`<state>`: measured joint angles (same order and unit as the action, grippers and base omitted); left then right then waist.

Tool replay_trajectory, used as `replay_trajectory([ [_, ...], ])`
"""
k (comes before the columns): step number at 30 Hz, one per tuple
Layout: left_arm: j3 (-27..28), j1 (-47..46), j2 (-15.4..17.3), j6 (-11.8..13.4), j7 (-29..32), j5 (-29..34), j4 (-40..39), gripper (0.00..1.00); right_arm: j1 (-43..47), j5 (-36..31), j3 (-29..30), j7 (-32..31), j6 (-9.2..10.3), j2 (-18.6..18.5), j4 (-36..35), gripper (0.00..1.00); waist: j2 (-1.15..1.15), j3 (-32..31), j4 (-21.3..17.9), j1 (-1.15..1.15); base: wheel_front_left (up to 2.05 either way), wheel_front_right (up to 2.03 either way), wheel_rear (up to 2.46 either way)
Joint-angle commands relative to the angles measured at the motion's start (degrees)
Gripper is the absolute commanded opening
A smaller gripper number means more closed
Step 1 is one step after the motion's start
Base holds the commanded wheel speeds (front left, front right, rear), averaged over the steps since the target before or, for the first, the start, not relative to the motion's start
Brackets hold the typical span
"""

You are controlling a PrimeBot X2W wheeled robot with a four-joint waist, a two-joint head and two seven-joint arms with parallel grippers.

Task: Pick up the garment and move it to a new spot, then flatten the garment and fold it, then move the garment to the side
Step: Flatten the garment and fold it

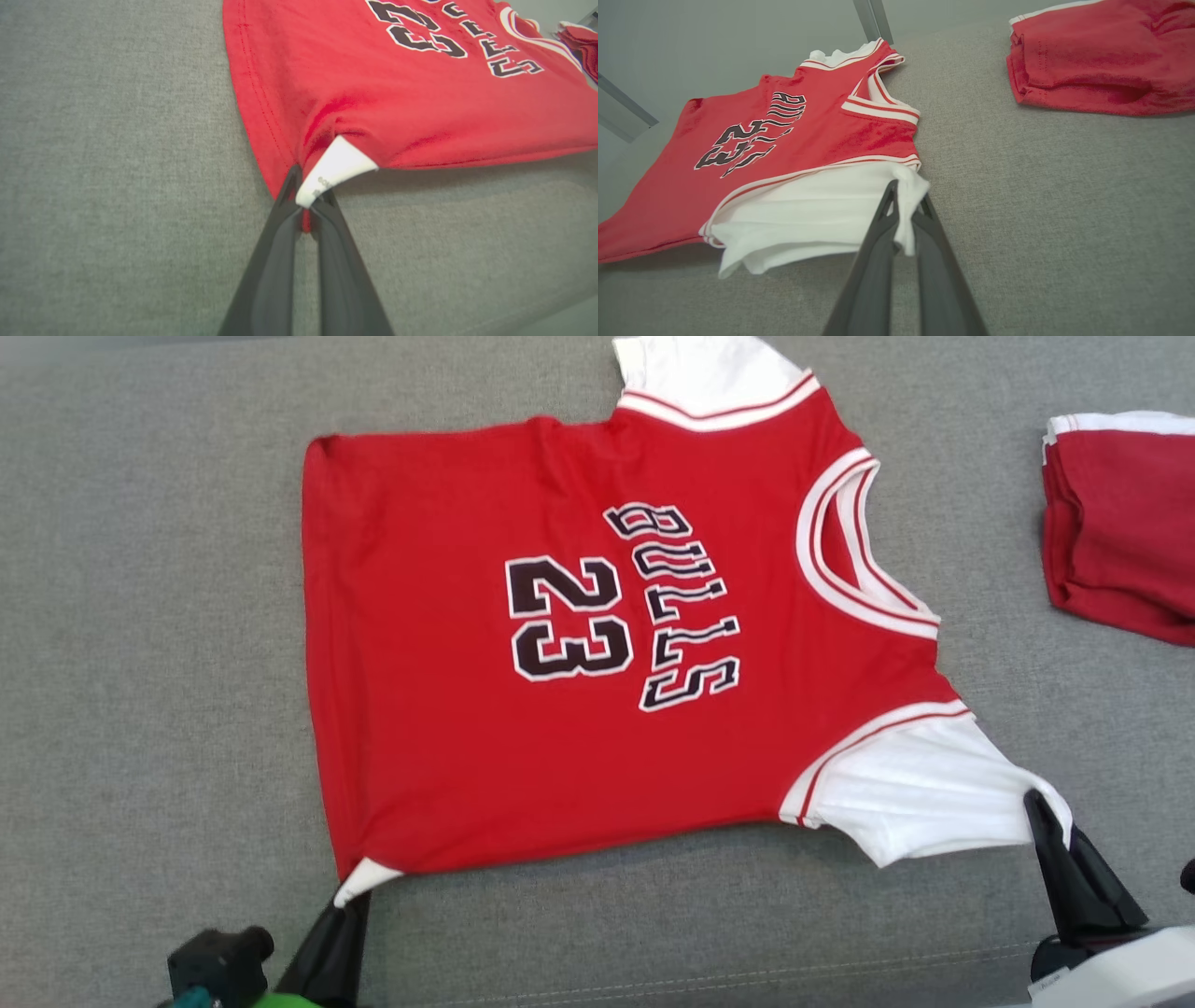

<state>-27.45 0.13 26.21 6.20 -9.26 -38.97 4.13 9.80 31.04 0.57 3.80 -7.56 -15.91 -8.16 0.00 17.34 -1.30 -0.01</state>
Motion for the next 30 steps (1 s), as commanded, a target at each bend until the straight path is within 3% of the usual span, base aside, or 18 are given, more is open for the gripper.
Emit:
replay_trajectory([
  [1,0.79,5.18,-0.23,2.07,0.98,-2.51,-5.42,0.0,3.47,1.28,1.55,-1.43,0.15,0.95,-3.33,0.0,0.0,-3.33,-0.54,0.01,0.0,0.0,0.0],
  [4,0.83,8.92,0.32,4.69,3.78,-4.07,-12.53,0.0,4.66,2.2,3.45,-3.77,0.14,1.65,-6.83,0.0,0.0,-1.04,-0.15,0.01,0.0,0.0,0.0],
  [7,0.87,8.15,0.72,5.47,7.62,-6.27,-16.22,0.0,0.96,0.99,3.47,-6.56,0.13,0.42,-7.78,0.0,0.0,0.74,0.63,0.01,0.0,0.0,0.0],
  [15,2.62,-2.16,3.56,5.95,17.03,-7.95,-17.85,0.0,-15.44,-2.89,-2.29,-13.28,0.13,-4.73,-0.78,0.0,0.0,3.76,1.66,0.01,0.0,0.0,0.0],
  [17,2.88,-5.8,4.75,5.53,20.35,-8.56,-17.25,0.0,-20.75,-4.74,-5.06,-14.28,0.14,-6.5,2.95,0.0,0.0,4.57,2.01,0.01,0.0,0.0,0.0],
  [23,2.66,-16.69,3.82,3.45,26.83,-10.89,-9.82,0.0,-35.18,-6.55,-13.51,-14.42,0.14,-8.08,14.51,0.0,0.0,7.4,2.52,0.01,0.0,0.0,0.0],
  [30,-0.29,-26.6,2.31,-0.39,29.0,-8.63,1.06,0.0,-45.23,-8.29,-20.24,-9.35,0.13,-8.27,25.41,0.0,0.0,8.67,2.06,0.01,0.0,0.0,0.0],
])
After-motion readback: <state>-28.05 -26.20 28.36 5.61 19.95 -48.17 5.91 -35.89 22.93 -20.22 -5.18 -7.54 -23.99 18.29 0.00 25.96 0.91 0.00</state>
